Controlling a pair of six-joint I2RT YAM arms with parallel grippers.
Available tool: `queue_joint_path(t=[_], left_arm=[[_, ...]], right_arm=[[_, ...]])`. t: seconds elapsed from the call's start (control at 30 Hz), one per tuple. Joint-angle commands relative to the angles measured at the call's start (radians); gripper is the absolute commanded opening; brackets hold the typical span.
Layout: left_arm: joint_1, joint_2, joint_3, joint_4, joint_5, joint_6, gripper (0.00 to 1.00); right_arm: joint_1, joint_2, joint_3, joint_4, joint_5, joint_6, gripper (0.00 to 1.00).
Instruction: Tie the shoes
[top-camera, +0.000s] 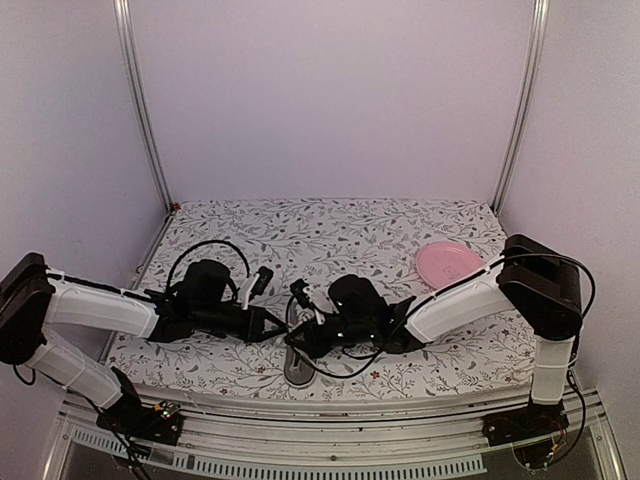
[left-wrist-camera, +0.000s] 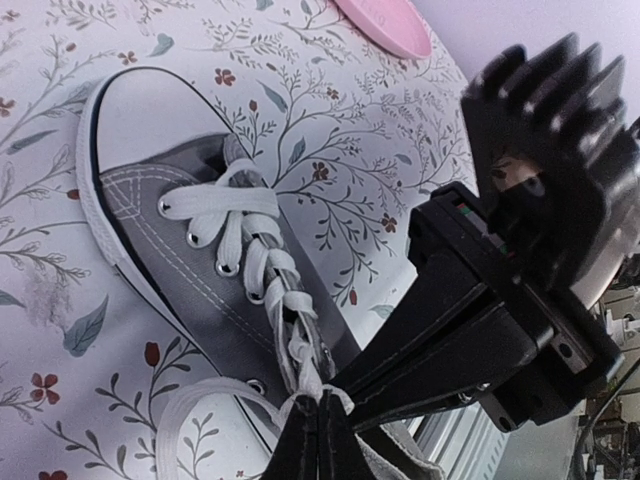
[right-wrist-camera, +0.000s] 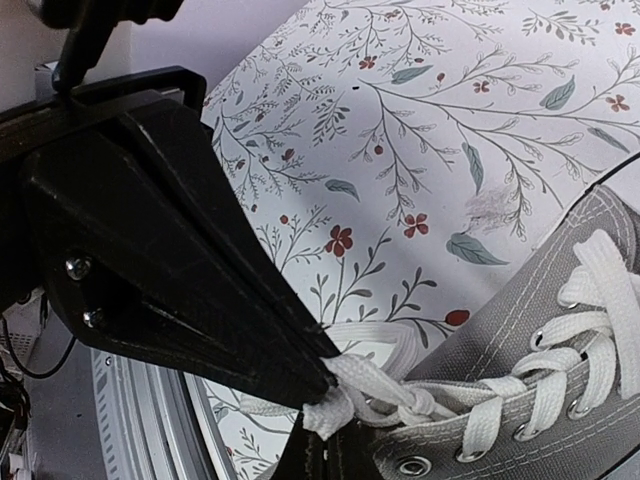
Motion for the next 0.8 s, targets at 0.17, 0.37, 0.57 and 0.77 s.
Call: queue_joint_path(t=[0.17, 0.37, 0.57, 0.77], left_arm=[[0.013, -0.018, -0.036, 0.080, 0.016, -0.021, 0.00], [0.013, -0.023, -0.053, 0.104, 0.022, -0.029, 0.00], [0.012, -0.023, -0.065, 0.124, 0.036, -0.037, 0.00], [0.003, -0.003, -0.070, 0.150, 0.082, -0.027, 0.00]], right_arm=[[0.006, 0.034, 0.033, -0.059, 0.032, 0.013, 0.02], [0.005, 0.045, 0.052, -0.090, 0.044, 0.024, 0.02], [0.002, 0.045, 0.051, -0.098, 0.050, 0.029, 0.02], [-0.005, 0.047, 0.053, -0.100, 0.049, 0.037, 0.02]])
